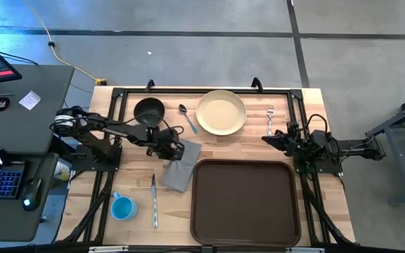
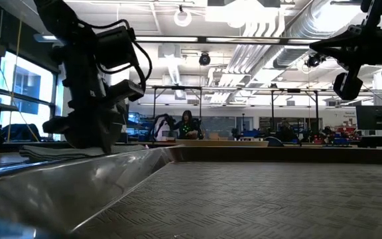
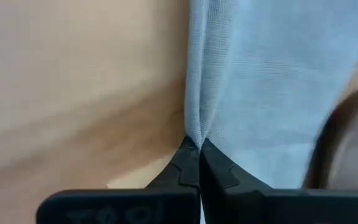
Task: Set up tray
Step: Put the gray table napkin on the brown tray
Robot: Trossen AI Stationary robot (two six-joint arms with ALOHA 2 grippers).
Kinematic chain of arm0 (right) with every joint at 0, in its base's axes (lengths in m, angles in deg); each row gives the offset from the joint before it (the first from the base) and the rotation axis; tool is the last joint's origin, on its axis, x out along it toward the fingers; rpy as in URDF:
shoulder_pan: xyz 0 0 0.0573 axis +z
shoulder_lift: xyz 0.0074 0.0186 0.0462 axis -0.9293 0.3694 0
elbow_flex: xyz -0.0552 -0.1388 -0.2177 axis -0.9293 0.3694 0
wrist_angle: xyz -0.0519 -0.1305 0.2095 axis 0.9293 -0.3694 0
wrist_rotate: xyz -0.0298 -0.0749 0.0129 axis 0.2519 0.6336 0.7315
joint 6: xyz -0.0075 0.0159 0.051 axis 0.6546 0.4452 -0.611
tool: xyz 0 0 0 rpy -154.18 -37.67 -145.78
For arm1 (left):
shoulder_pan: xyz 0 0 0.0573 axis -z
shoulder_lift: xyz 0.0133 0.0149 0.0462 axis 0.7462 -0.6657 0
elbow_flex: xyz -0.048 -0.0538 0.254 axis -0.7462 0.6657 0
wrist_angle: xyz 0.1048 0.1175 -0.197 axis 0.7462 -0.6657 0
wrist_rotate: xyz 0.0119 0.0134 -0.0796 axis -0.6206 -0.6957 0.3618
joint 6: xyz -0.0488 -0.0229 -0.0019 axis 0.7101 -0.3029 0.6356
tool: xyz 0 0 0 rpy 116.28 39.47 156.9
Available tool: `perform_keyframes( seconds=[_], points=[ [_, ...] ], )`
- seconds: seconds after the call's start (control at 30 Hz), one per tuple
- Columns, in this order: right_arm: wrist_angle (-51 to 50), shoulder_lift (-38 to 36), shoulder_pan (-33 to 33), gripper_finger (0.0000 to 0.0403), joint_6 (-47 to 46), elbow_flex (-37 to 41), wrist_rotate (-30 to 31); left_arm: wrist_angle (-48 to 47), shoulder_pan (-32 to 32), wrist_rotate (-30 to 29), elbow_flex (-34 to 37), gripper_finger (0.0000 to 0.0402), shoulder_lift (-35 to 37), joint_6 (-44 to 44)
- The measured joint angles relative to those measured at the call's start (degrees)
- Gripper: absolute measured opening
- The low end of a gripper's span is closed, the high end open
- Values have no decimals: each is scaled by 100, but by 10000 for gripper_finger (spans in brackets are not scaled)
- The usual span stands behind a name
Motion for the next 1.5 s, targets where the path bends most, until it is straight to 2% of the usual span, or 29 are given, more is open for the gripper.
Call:
perform_keyframes(
  seconds=[0.13,0.23,0.33,0.57,0.83,0.93,1.03,1.2,1.37,1.5],
  points=[
    [194,0,-1,0,-704,2,-20,-230,27,224,-4,26,505,-52],
    [457,-13,-1,0,-1705,2,-38,-192,18,240,-15,26,996,24],
    [831,24,-1,0,-2151,2,-33,-173,16,217,-20,26,1499,217],
    [1155,31,-1,0,-2210,2,254,572,87,137,-28,26,2199,769],
    [1206,33,0,0,-2197,2,324,2155,568,-264,-43,26,2214,1509],
    [1328,36,0,0,-2196,2,324,2344,989,-641,-44,26,2078,1907],
    [1463,35,1,0,-2194,2,326,3011,1484,-971,-44,26,1815,2359],
    [1507,37,-1,0,-2194,2,301,3955,2383,-1656,-288,26,917,2948],
    [1488,37,-1,0,-2221,2,77,4075,2941,-2171,-1261,26,-391,3061],
    [1481,37,-1,0,-2236,2,-190,3847,3044,-2158,-2038,26,-1587,3039]
  ],
)
